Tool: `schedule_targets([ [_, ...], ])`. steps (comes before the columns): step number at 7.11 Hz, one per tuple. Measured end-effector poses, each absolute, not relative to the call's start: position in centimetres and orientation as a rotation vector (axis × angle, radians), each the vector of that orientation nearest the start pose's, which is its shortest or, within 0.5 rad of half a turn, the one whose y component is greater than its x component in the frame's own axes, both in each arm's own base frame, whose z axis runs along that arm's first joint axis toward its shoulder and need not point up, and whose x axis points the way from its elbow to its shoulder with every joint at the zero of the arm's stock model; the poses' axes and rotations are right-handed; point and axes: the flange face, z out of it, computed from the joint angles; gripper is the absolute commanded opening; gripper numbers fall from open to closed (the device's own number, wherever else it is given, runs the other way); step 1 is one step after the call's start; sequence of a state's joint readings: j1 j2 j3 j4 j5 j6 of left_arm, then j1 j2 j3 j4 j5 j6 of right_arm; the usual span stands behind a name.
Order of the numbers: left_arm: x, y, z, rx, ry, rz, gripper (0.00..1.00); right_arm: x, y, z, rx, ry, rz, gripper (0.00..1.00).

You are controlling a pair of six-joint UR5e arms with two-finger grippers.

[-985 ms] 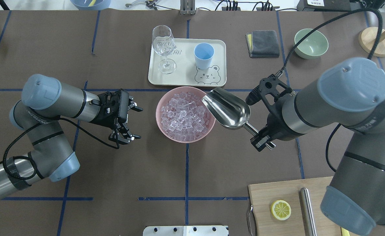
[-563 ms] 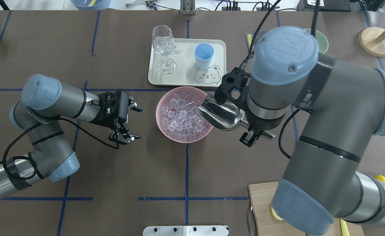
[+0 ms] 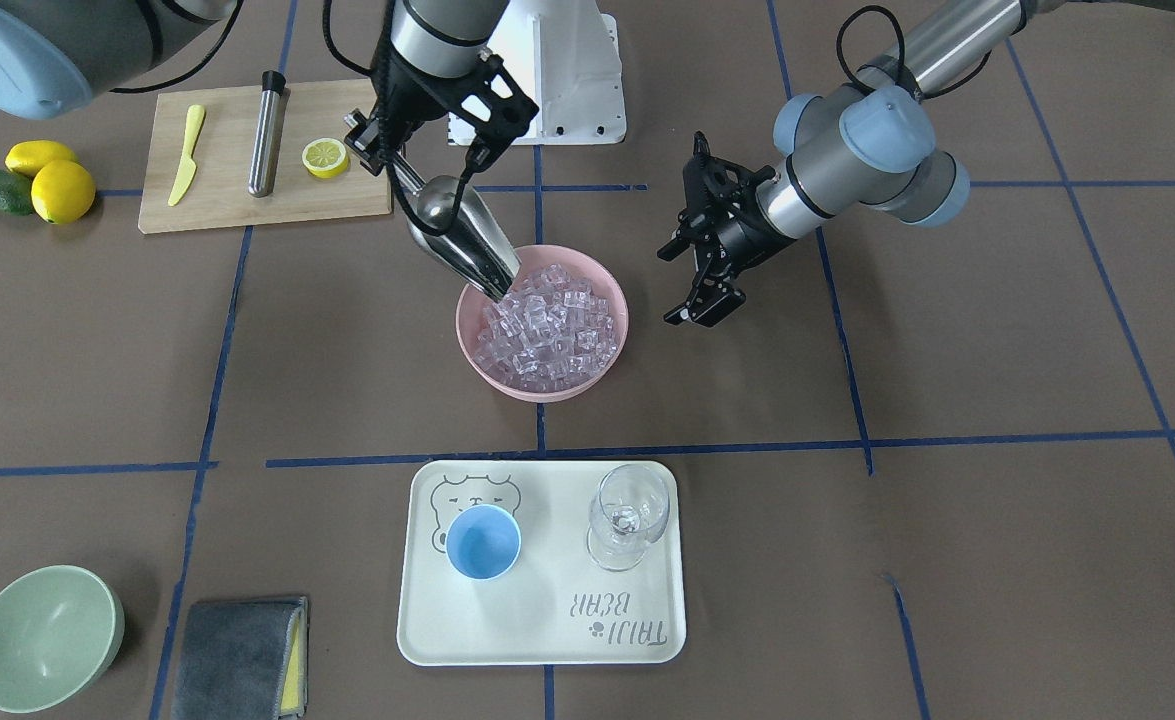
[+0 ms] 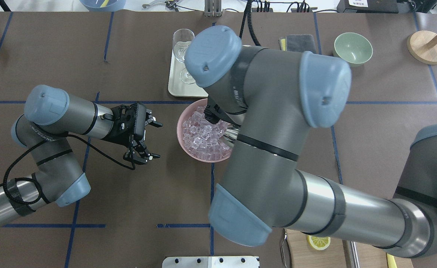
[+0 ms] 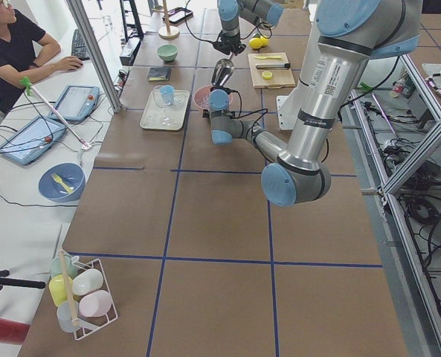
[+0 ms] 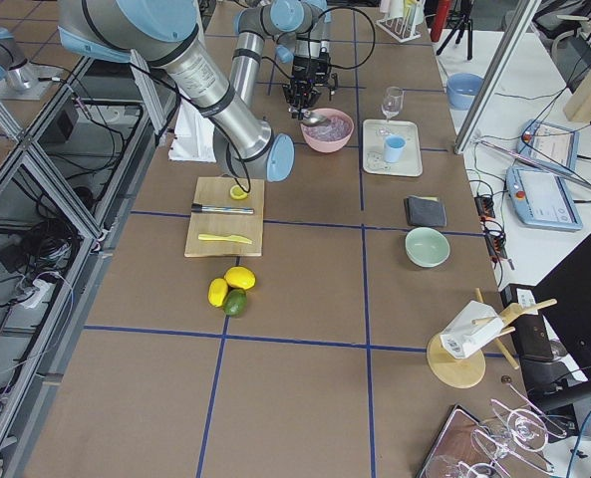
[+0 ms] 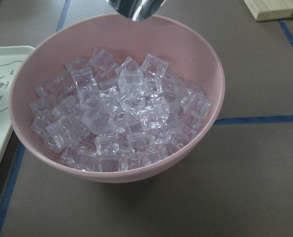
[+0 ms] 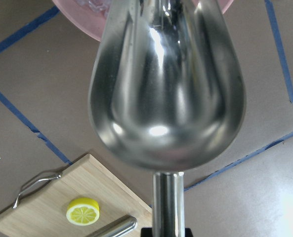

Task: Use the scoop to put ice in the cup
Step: 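Dig the scoop into the ice cubes and lift it filled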

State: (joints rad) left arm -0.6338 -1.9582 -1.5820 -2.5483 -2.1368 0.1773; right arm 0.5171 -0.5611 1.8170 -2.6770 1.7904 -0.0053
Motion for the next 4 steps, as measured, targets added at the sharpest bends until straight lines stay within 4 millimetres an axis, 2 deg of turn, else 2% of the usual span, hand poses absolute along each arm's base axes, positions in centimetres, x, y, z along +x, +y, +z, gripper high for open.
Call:
schedule_targets([
  [2,45.4,-43.3,32.3,1.163,1.018,1.292,1.0,-49.6,-40.2,8.7,-0.053,-0.187,-1.137,0.0],
  [4,45.4,-43.3,32.4,1.163,1.017,1.293,1.0,-51.2,-40.7,9.1,-0.09,-0.148,-1.177,0.0],
])
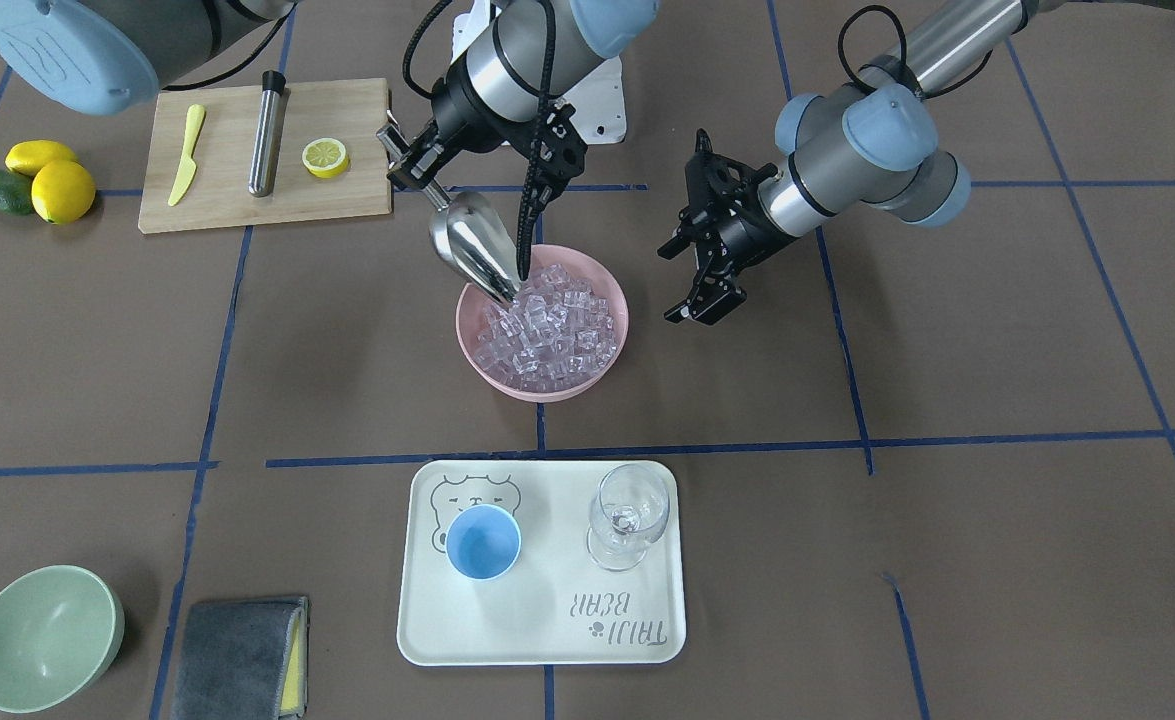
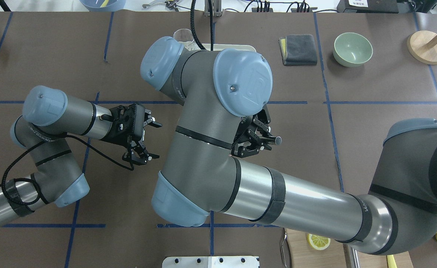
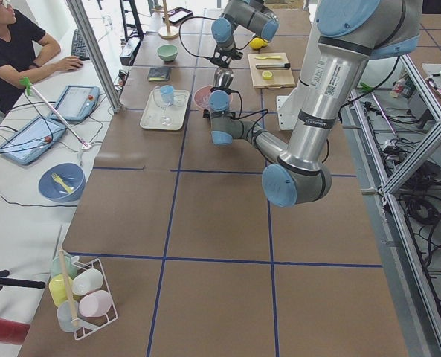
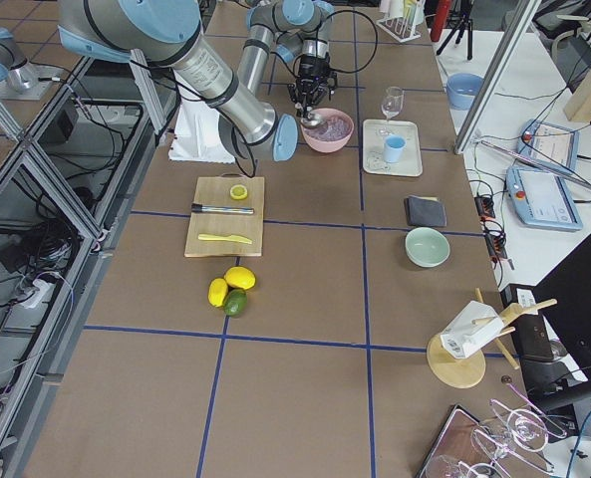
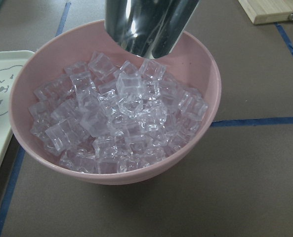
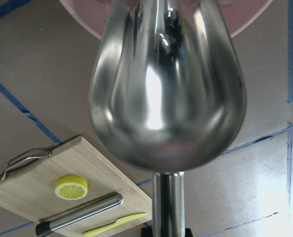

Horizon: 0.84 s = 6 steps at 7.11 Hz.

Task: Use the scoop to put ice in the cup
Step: 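Dig the scoop into the ice cubes and lift it filled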

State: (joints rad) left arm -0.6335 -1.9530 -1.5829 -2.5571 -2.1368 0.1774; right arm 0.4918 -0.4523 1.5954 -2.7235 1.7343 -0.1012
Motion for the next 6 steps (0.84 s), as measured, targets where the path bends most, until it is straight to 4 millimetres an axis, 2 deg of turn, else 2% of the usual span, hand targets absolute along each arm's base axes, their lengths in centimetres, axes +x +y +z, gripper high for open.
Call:
schedule_targets([
  [6,45.4,-43.3,32.1,1.169,1.019,1.292,1.0,-54.0,-41.1,11.2,-0.051,-0.193,-1.194,0.0],
])
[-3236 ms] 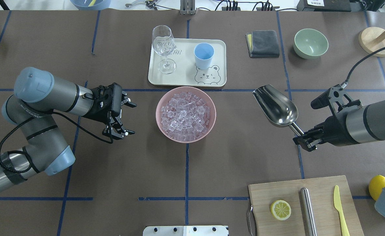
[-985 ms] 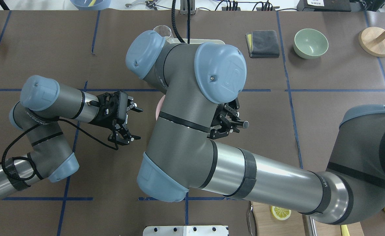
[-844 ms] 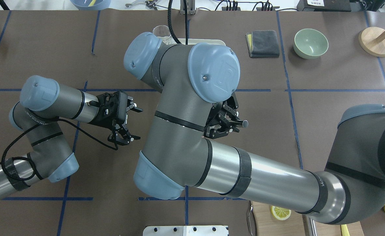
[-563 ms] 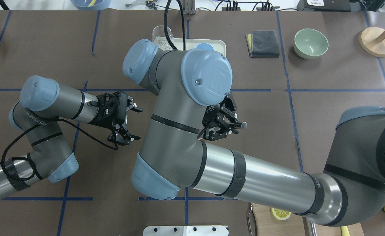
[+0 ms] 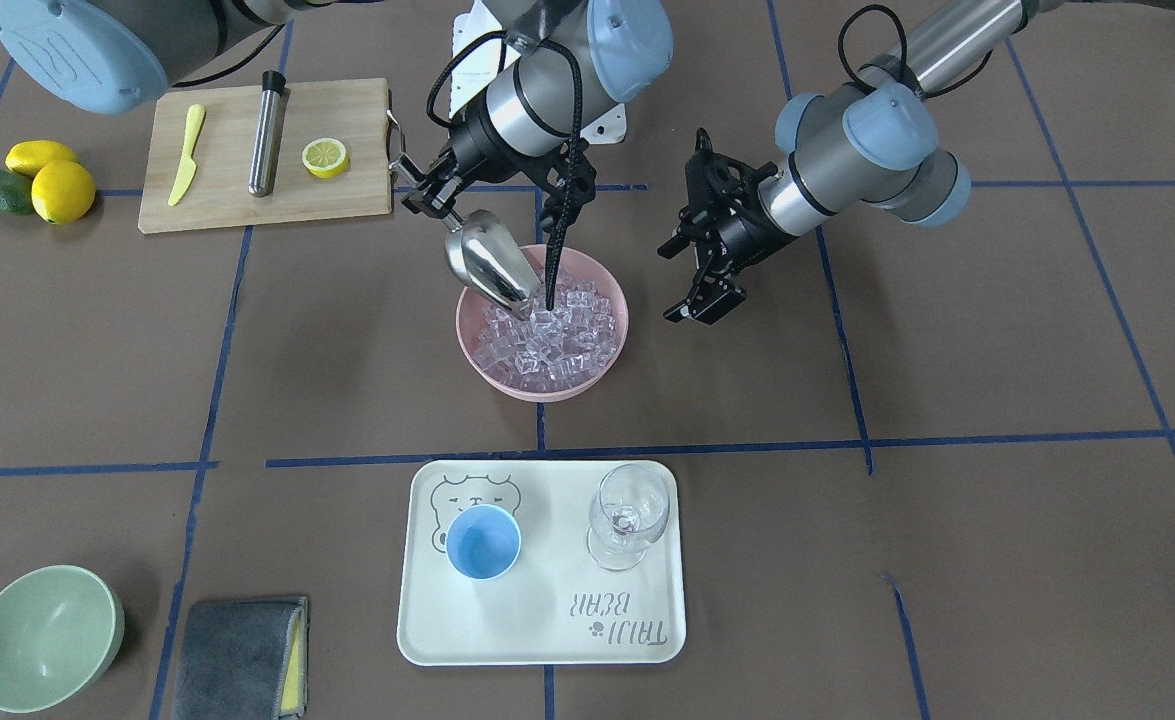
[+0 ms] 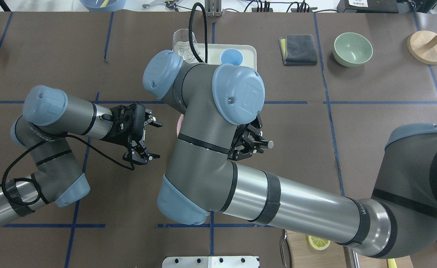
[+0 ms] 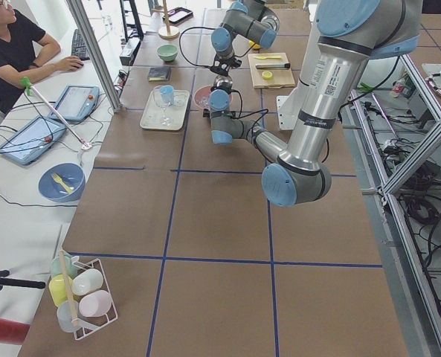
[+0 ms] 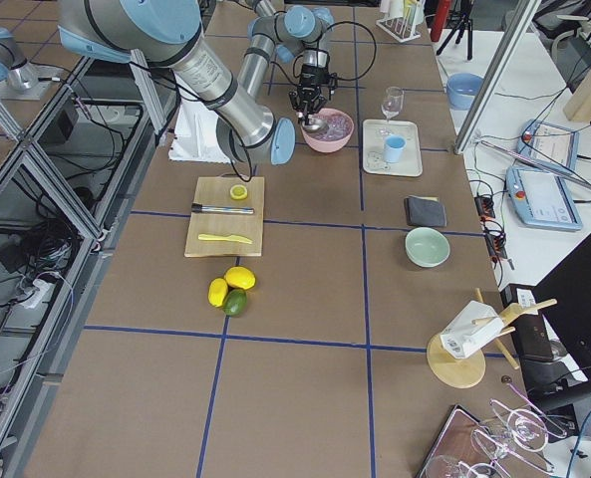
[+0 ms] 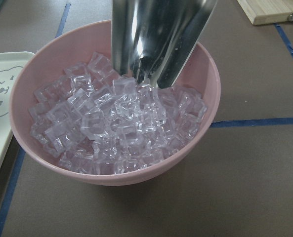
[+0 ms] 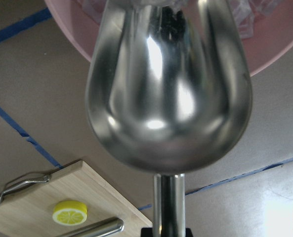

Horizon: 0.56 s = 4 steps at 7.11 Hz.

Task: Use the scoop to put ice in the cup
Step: 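Dig the scoop into the ice cubes and lift it filled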

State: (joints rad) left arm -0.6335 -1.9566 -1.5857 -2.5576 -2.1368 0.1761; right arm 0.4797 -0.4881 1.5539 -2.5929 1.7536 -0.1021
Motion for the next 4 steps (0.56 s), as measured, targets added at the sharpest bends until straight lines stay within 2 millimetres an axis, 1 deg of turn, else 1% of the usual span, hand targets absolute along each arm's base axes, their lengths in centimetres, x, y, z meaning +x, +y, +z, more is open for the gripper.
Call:
schedule_targets([
  [2,45.4,-43.2,31.9,1.171,1.02,1.291,1.0,-54.4,-41.4,13.2,-0.036,-0.246,-1.178,0.0],
  [4,45.3,-43.2,31.8,1.173,1.021,1.291,1.0,-54.1,-41.2,15.3,-0.018,-0.296,-1.17,0.0],
])
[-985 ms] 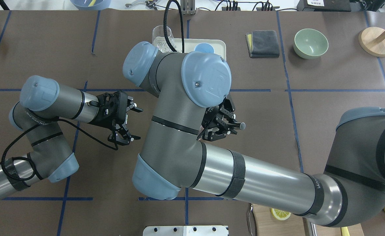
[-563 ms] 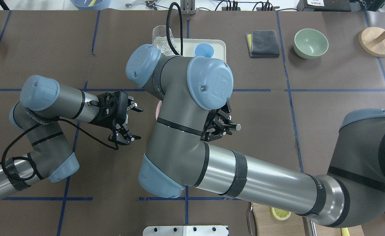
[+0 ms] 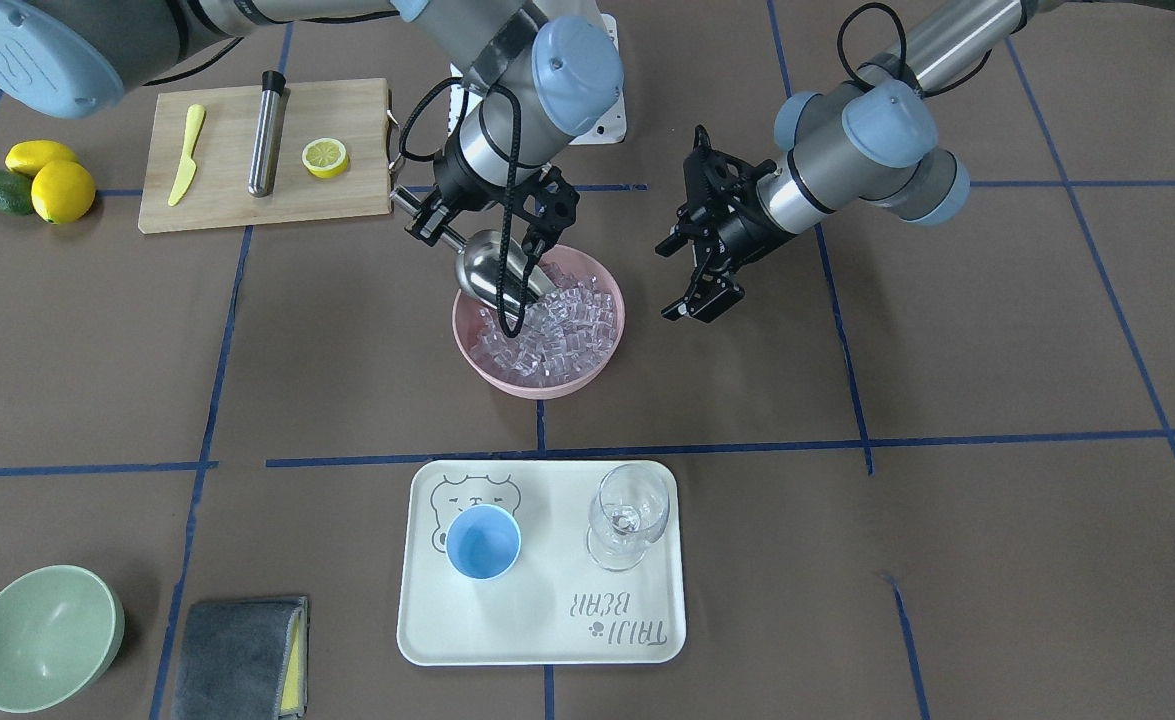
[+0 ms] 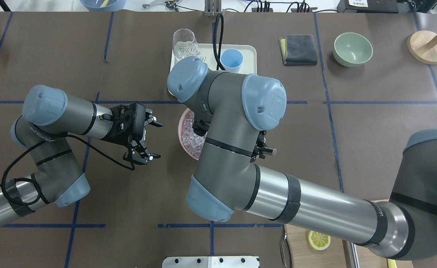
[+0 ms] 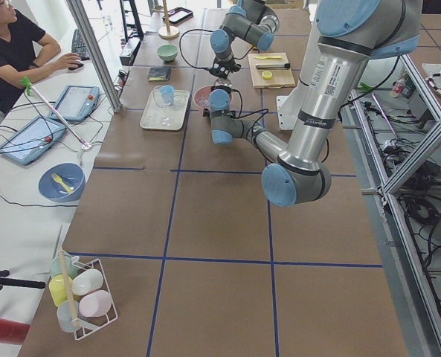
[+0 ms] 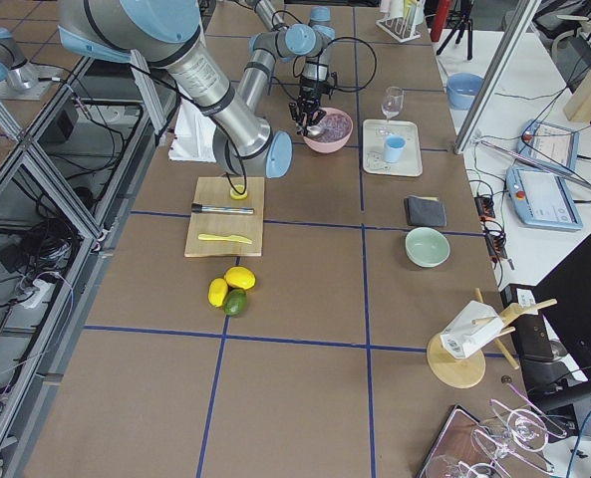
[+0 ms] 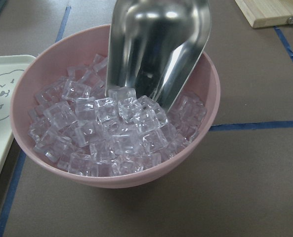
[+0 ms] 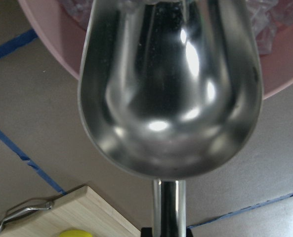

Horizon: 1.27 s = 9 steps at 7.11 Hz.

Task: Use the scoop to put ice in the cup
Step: 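Dig the scoop into the ice cubes and lift it filled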

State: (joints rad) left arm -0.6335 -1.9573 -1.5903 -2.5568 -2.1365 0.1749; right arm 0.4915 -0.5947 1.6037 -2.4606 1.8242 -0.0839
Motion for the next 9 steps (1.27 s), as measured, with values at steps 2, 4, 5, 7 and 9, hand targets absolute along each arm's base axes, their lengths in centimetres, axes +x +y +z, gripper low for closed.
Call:
schedule_targets([
  [2,45.3,-43.2,31.7,1.175,1.02,1.29,1.0,-54.0,-41.7,16.4,0.006,-0.33,-1.16,0.0],
  [4,45.3,-43.2,31.6,1.177,1.022,1.29,1.0,-53.6,-42.7,16.6,0.028,-0.373,-1.143,0.0],
  [5,45.3,-43.2,31.6,1.176,1.022,1.29,1.0,-53.3,-43.3,17.1,0.04,-0.406,-1.13,0.0],
  [7,45.2,-43.1,31.4,1.181,1.024,1.29,1.0,-53.2,-43.9,18.1,0.055,-0.458,-1.105,0.0],
  [9,45.0,-43.0,31.2,1.185,1.024,1.289,1.0,-53.1,-44.2,18.5,0.061,-0.476,-1.096,0.0],
])
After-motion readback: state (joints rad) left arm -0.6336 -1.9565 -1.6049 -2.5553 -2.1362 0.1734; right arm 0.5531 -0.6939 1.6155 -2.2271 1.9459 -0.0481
